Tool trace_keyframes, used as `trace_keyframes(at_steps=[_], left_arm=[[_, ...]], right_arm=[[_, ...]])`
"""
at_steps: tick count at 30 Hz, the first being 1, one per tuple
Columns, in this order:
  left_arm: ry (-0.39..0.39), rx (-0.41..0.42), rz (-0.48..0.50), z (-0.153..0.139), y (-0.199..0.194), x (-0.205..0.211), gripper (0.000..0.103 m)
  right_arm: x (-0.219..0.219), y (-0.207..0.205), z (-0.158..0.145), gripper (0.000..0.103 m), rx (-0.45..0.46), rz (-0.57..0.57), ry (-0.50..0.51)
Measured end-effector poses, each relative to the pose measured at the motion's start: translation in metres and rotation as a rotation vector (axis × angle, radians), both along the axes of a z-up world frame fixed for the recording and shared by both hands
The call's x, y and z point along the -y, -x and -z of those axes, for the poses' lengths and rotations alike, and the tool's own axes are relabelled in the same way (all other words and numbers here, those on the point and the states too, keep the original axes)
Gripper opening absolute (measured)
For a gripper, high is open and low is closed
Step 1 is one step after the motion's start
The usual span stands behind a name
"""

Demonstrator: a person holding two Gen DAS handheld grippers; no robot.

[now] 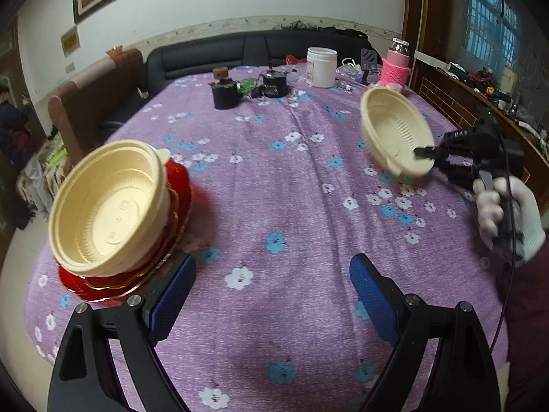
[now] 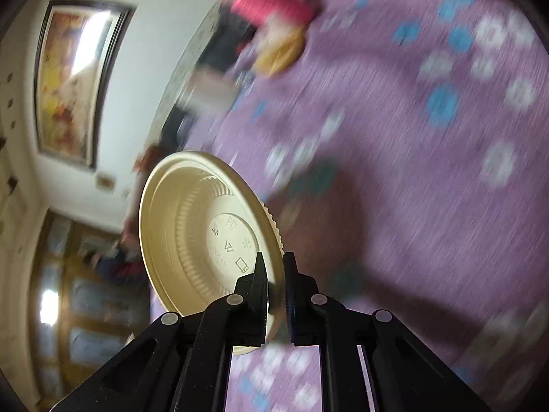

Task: Organize plates and bowls
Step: 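Reach the right gripper to the second cream bowl and grasp its rim, then carry the second cream bowl and lower it into the first cream bowl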

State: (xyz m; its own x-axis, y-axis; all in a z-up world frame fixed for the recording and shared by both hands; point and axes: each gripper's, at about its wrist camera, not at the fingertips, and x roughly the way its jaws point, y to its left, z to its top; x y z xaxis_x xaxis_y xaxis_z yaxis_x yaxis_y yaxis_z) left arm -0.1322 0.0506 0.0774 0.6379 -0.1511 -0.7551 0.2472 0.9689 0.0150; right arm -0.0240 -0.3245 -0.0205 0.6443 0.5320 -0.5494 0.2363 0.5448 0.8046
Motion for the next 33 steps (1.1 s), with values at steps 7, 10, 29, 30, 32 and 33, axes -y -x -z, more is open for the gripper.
trace_keyframes(at_steps=[7, 10, 29, 30, 32, 33], left_arm=[[0.065, -0.071, 0.005, 0.006, -0.017, 0.005, 0.090], [0.074, -0.083, 0.004, 0.006, -0.027, 0.011, 0.090], [0.163, -0.253, -0.027, 0.055, -0.138, 0.068, 0.067], [0.161, -0.261, -0.017, 0.057, -0.139, 0.069, 0.048], [0.152, -0.284, -0.001, 0.063, -0.143, 0.073, 0.026], [0.147, -0.287, 0.001, 0.065, -0.143, 0.074, 0.020]], right_arm=[[-0.074, 0.015, -0.013, 0.012, 0.010, -0.283, 0.150], [-0.088, 0.021, -0.024, 0.015, 0.067, -0.271, 0.276], [-0.089, 0.033, -0.028, 0.035, 0.154, -0.224, 0.382], [-0.090, 0.033, -0.027, 0.035, 0.155, -0.228, 0.385], [-0.093, 0.033, -0.027, 0.035, 0.157, -0.237, 0.395], [-0.095, 0.033, -0.027, 0.034, 0.159, -0.239, 0.400]])
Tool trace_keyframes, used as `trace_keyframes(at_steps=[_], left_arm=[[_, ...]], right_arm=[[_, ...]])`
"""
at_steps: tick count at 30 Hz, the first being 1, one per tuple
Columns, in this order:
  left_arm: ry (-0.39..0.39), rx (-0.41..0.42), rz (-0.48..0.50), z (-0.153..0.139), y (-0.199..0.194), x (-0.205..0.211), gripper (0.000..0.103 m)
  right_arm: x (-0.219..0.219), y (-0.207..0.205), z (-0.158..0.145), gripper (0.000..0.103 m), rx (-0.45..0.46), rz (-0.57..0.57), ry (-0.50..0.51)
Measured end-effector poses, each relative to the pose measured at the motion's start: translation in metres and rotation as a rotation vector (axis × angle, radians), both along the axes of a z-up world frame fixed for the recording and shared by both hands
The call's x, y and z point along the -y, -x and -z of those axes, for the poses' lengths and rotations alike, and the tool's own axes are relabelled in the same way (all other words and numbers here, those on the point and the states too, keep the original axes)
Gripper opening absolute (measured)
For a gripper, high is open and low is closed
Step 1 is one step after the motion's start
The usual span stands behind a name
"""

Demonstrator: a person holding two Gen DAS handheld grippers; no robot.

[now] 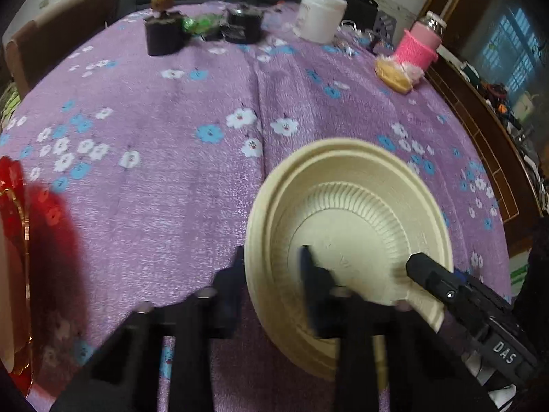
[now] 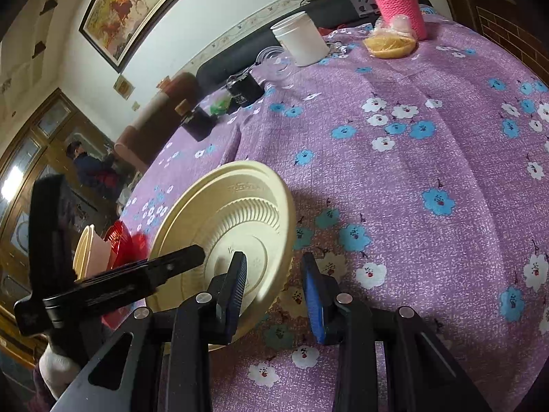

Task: Organize plates and bowls
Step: 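Carry the second cream bowl and lower it into the first cream bowl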

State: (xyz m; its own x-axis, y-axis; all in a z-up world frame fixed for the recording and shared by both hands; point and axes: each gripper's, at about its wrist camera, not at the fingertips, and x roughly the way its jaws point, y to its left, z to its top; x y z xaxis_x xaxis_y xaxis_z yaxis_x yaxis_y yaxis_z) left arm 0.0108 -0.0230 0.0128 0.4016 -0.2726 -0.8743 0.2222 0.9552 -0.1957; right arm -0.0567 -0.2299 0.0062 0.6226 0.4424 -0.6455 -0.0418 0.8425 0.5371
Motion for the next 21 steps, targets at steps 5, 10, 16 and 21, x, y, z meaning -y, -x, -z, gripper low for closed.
trace_keyframes(at_steps=[5, 10, 16, 21], left_arm=[[-0.011, 0.034, 0.012, -0.004, 0.009, 0.001, 0.018], [-0.029, 0.073, 0.011, -0.015, 0.025, -0.004, 0.018], [-0.024, 0.132, 0.002, -0.040, 0.052, -0.023, 0.018], [-0.007, 0.216, -0.048, -0.073, 0.074, -0.066, 0.022]], right_arm=[[-0.004, 0.003, -0.002, 0.019, 0.026, -0.003, 0.027], [-0.009, 0.005, -0.004, 0.017, 0.059, -0.020, 0.025], [-0.021, 0.019, -0.024, 0.017, 0.151, -0.044, 0.002], [-0.058, 0.035, -0.054, 0.018, 0.196, -0.076, -0.011]])
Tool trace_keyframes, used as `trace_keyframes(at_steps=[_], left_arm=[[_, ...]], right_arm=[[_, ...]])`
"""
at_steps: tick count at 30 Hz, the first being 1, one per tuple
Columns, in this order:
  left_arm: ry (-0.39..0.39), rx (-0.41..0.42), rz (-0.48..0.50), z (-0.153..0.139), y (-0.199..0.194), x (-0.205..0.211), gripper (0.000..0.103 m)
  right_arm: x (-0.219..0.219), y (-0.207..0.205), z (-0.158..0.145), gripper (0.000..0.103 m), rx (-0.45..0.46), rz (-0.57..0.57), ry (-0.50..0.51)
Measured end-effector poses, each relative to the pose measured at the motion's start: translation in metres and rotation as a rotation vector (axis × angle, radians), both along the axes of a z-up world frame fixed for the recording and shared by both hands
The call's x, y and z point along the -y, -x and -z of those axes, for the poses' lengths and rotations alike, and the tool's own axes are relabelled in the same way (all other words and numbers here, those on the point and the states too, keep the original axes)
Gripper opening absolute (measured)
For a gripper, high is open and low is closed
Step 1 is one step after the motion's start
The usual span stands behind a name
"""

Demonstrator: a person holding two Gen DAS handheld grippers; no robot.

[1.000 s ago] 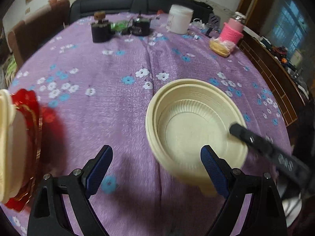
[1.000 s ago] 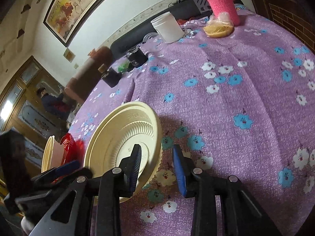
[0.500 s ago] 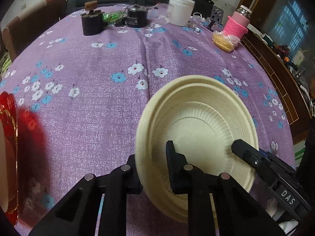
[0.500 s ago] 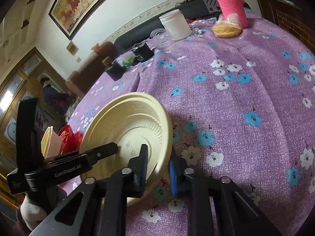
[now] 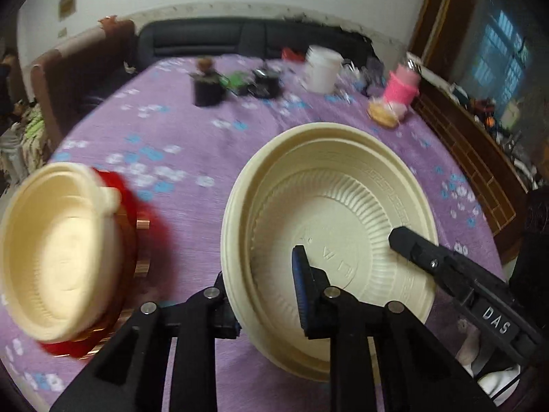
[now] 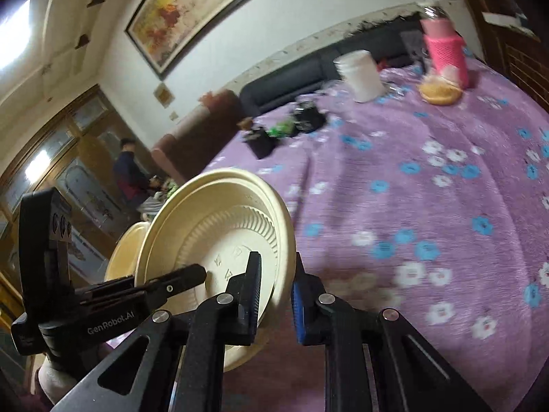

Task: Organize plates and bowls
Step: 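Carry the second cream bowl and lower it into the first cream bowl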

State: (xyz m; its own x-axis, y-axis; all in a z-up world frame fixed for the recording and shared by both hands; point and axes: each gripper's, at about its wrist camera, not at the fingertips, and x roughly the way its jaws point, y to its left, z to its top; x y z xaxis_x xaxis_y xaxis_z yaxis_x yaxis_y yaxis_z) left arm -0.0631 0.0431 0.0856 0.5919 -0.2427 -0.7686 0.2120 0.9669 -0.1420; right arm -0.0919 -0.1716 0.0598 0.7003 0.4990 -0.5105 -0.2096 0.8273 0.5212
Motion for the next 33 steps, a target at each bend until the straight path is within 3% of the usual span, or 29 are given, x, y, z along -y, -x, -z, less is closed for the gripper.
trace_keyframes(at_steps=[10, 14, 21, 23, 26, 28, 29, 33], left_arm=[[-0.011, 0.085, -0.204, -0.034, 0.020, -0.117, 0.024], [-0.010, 0.076, -0.276, -0.033, 0.017, -0.157, 0.024], [-0.042, 0.069, -0.338, -0.018, 0.008, -0.190, 0.027], [-0.020, 0.058, -0.348, -0.014, 0.007, -0.199, 0.028], [0.021, 0.070, -0.345, -0.017, 0.013, -0.207, 0.039], [0.014, 0.087, -0.354, -0.019, 0.018, -0.209, 0.064], [0.012, 0.109, -0.363, -0.022, 0.022, -0.211, 0.069], [0.060, 0.155, -0.377, -0.036, 0.033, -0.223, 0.073]], right_arm=[[-0.127, -0.021, -0.038, 0.018, 0.033, -0.177, 0.070], [-0.174, -0.038, -0.035, 0.018, 0.007, -0.222, 0.074], [-0.219, -0.055, -0.025, 0.018, -0.013, -0.251, 0.138], [-0.230, -0.057, -0.023, 0.018, -0.010, -0.249, 0.167], [-0.241, -0.057, -0.021, 0.018, 0.008, -0.250, 0.209], [-0.248, -0.053, -0.021, 0.018, 0.036, -0.250, 0.241], [-0.252, -0.051, -0.021, 0.018, 0.052, -0.242, 0.272], [-0.262, -0.044, -0.022, 0.019, 0.105, -0.229, 0.341]])
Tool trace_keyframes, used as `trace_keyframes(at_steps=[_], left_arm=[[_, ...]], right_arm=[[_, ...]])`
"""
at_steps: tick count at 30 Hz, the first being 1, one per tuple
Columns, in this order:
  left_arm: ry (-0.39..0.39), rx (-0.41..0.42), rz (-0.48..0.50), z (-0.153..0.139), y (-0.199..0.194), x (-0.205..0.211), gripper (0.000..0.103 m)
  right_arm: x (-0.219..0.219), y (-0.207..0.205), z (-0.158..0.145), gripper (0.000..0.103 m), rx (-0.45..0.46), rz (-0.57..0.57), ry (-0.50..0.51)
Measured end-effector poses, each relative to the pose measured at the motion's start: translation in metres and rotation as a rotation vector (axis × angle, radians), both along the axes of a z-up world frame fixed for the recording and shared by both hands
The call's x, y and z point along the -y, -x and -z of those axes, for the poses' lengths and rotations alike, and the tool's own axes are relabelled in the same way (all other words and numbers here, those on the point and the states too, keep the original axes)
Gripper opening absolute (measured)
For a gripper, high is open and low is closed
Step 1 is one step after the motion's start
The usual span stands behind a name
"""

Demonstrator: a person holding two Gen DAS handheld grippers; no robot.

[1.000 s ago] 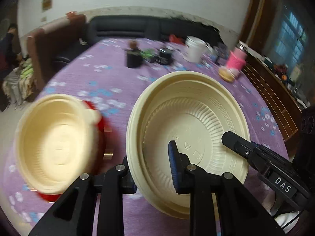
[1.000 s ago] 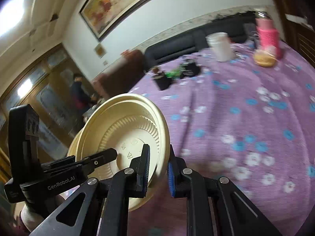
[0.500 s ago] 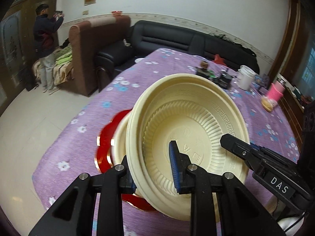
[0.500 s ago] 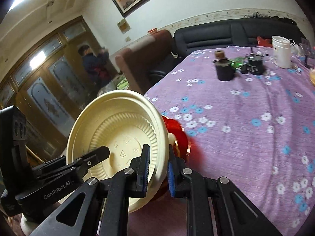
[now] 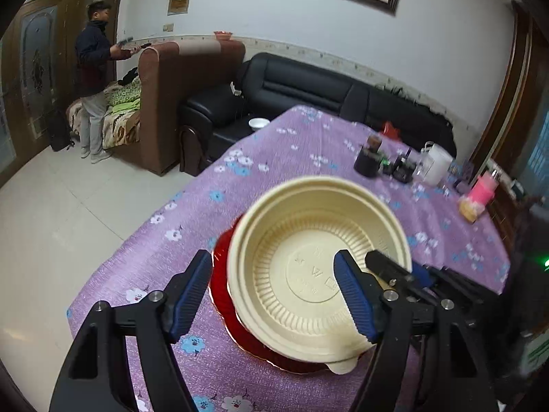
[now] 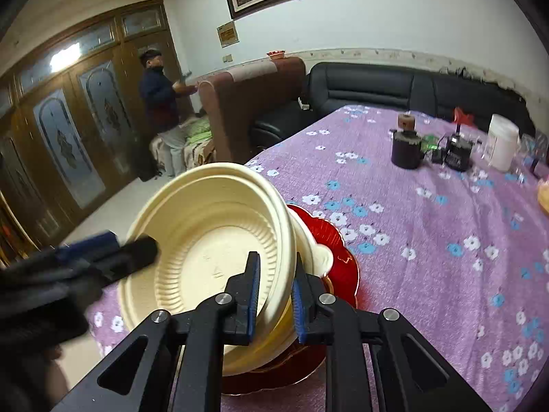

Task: Organize plates and bowls
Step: 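Carry the second cream bowl and lower it into the first cream bowl, then open the right gripper and withdraw from the bowl stack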

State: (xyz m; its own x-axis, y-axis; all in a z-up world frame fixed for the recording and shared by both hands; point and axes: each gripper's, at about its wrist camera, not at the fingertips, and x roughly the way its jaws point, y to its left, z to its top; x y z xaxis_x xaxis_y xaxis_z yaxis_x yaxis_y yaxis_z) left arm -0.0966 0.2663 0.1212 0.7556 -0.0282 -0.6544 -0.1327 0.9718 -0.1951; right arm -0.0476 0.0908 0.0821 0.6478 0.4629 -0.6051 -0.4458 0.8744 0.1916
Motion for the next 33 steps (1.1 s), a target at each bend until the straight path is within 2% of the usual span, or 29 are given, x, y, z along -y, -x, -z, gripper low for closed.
trace_keyframes(at_steps=[3, 5, 9, 10, 15, 17, 21, 27, 30, 33], left_arm=[[0.038, 0.020, -0.024, -0.006, 0.004, -0.011, 0.074], [0.061, 0.034, -0.039, -0.008, 0.011, -0.017, 0.075], [0.080, 0.057, -0.049, -0.009, 0.027, -0.017, 0.079], [0.079, 0.063, -0.052, -0.009, 0.029, -0.017, 0.080], [0.043, 0.093, -0.083, -0.008, 0.043, -0.009, 0.082], [0.016, 0.105, -0.095, -0.007, 0.047, -0.003, 0.083], [-0.014, 0.141, -0.118, -0.005, 0.059, 0.010, 0.084], [-0.086, 0.241, -0.123, -0.008, 0.082, 0.038, 0.097], [-0.134, 0.266, -0.102, -0.010, 0.088, 0.057, 0.099], [-0.148, 0.251, -0.055, -0.008, 0.086, 0.072, 0.099]], right_arm=[[-0.002, 0.000, -0.001, 0.019, 0.008, 0.001, 0.001], [0.000, -0.001, -0.001, 0.026, 0.007, 0.005, -0.011], [0.004, 0.006, -0.008, 0.049, 0.037, 0.020, -0.039], [0.004, 0.008, -0.010, 0.055, 0.050, 0.025, -0.040], [0.019, 0.026, -0.028, 0.063, 0.128, 0.065, -0.084], [0.028, 0.035, -0.034, 0.069, 0.153, 0.081, -0.101], [0.048, 0.053, -0.038, 0.073, 0.166, 0.138, -0.133], [0.087, 0.081, -0.023, 0.074, 0.123, 0.231, -0.261], [0.097, 0.093, -0.013, 0.075, 0.120, 0.273, -0.267], [0.099, 0.102, -0.007, 0.075, 0.122, 0.287, -0.246]])
